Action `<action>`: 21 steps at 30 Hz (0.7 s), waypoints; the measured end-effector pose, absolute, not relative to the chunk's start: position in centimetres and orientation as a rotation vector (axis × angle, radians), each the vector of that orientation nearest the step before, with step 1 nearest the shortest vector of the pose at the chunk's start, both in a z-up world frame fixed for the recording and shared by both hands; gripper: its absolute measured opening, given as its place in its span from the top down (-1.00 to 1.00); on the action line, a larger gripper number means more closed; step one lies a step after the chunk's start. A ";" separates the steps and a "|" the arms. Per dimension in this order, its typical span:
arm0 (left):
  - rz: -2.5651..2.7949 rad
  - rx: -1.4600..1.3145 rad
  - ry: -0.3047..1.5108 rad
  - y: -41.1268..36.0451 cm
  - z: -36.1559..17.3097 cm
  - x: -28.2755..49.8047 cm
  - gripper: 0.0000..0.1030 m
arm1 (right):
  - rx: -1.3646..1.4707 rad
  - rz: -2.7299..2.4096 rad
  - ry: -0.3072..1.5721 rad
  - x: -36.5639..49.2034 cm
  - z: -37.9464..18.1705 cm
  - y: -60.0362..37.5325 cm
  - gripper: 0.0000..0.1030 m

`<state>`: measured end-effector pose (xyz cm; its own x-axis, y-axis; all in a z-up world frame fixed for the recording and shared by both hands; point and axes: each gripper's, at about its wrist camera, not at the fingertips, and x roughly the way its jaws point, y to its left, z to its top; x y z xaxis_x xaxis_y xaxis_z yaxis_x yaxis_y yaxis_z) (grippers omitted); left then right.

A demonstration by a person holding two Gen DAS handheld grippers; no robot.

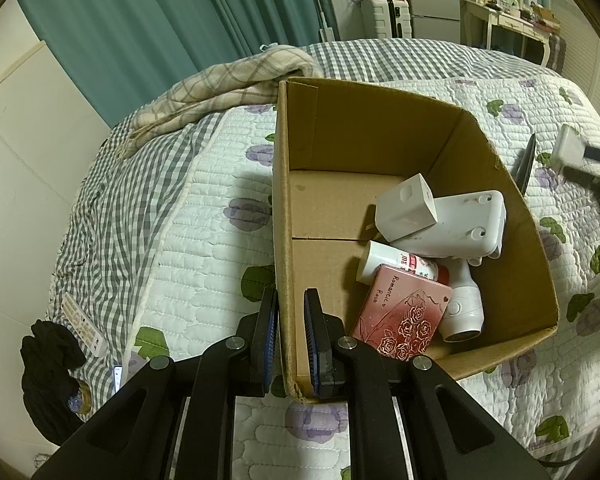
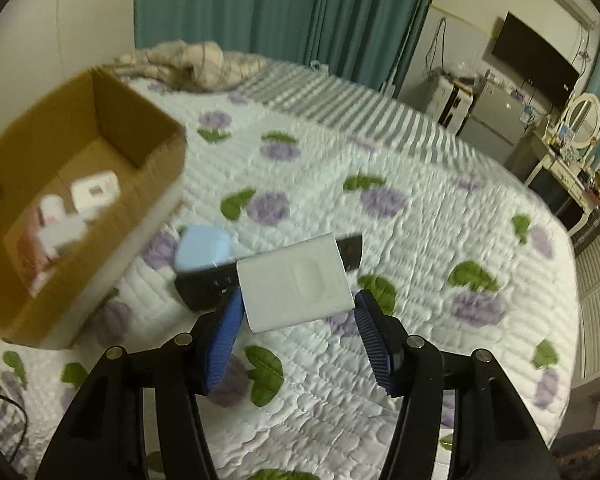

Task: Organize rigid objects
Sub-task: 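Carry the white charger brick into the box with the right gripper and release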

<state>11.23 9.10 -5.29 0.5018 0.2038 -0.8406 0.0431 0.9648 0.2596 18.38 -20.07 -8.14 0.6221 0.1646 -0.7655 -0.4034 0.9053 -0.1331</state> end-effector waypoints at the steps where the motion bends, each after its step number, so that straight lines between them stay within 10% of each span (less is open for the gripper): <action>1: 0.098 0.263 1.044 9.1 -5.3 11.2 0.75 | -0.304 0.340 0.818 18.1 -7.0 -19.7 -0.11; 21: 0.101 0.273 1.038 8.7 -5.4 11.2 0.75 | -0.273 0.604 0.697 16.2 -2.4 -7.2 -0.11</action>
<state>11.23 8.74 -5.43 0.5066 0.2112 -0.8359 0.0462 0.9615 0.2710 16.18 -7.17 -2.36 0.6066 0.4269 -0.6706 -0.6029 0.7969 -0.0381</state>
